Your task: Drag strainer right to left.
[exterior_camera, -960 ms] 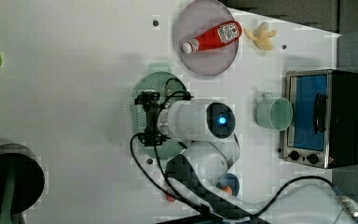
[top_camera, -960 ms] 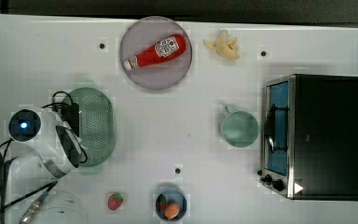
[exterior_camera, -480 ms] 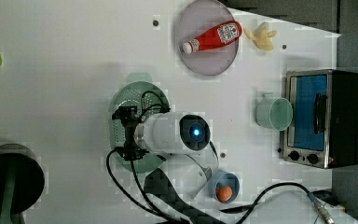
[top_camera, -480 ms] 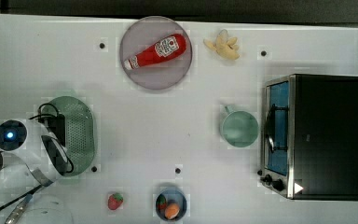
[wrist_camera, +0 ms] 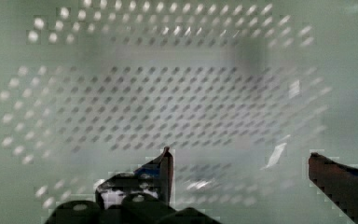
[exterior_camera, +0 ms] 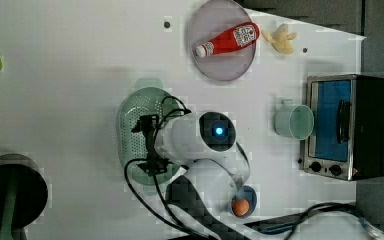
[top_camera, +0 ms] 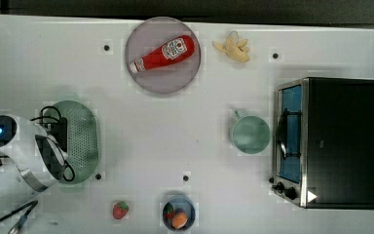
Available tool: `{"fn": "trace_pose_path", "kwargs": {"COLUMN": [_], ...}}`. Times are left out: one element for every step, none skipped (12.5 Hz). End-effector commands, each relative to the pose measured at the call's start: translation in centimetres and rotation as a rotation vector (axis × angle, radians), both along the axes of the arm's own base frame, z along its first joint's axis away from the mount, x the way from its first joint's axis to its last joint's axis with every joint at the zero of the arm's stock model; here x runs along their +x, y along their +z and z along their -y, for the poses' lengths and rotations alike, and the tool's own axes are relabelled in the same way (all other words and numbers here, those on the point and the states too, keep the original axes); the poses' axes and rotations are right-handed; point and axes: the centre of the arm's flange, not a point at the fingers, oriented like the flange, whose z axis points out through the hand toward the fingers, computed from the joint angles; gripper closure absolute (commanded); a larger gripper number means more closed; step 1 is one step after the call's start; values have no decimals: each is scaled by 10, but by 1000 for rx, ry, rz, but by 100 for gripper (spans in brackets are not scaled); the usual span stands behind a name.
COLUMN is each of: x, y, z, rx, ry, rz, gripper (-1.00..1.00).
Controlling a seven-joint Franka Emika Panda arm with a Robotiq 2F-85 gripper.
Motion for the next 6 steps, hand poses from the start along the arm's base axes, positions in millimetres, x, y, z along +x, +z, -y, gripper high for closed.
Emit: {"fn": "trace_pose_path", "kwargs": {"x": [34,37,41,44,46,45], "y": [137,173,209,246,280,313], "z": [37,58,82,110,141,175], "rx": [45,49,58,73,89,104], "ry": [84,143,188,219,239,262], "rz": [73,73,80,95,114,133], "gripper": [-100,-100,-100,-100,-100,-100]}}
